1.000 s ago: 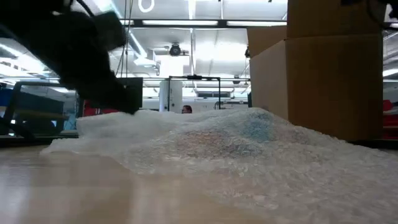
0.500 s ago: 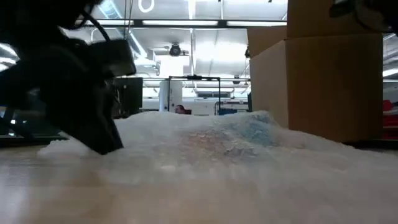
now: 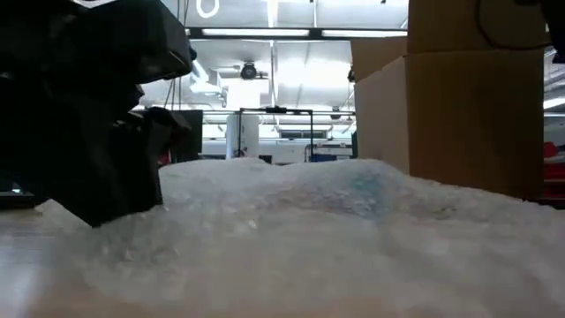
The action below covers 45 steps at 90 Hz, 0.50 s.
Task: Wrap mug
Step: Prepare the transparent bubble wrap
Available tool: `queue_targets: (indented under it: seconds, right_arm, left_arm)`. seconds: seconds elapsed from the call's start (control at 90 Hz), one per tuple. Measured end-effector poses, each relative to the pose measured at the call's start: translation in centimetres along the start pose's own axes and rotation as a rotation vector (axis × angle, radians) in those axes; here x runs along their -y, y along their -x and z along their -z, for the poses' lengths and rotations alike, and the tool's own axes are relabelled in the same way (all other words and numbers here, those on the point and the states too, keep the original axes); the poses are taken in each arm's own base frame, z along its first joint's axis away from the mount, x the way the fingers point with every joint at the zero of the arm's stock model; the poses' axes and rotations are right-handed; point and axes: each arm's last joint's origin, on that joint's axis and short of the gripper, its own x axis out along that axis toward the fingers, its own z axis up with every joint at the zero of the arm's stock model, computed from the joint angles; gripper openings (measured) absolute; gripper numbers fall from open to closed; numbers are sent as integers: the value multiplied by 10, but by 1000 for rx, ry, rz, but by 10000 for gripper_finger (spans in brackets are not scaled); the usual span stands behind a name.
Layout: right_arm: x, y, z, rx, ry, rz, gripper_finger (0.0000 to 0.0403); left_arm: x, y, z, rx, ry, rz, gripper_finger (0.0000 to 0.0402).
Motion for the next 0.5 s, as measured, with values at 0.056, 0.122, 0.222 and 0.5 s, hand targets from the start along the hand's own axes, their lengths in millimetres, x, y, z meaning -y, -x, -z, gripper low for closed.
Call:
queue_targets:
  seconds: [0.056, 0.122, 0.222, 0.5]
  right_arm:
    - [1, -1, -2, 9, 49, 14, 3]
    - [2, -6, -4, 21, 95, 23, 3]
    - [3, -22, -1, 24, 93, 3, 3]
    - [9, -84, 52, -99, 14, -25, 3]
  left_arm:
    - [-1, 4, -4, -32, -13, -40, 124]
    - [-1, 11, -11, -66, -32, -95, 124]
    - [-1, 22, -24, -84, -84, -182, 124]
    - [-1, 35, -38, -88, -163, -263, 124]
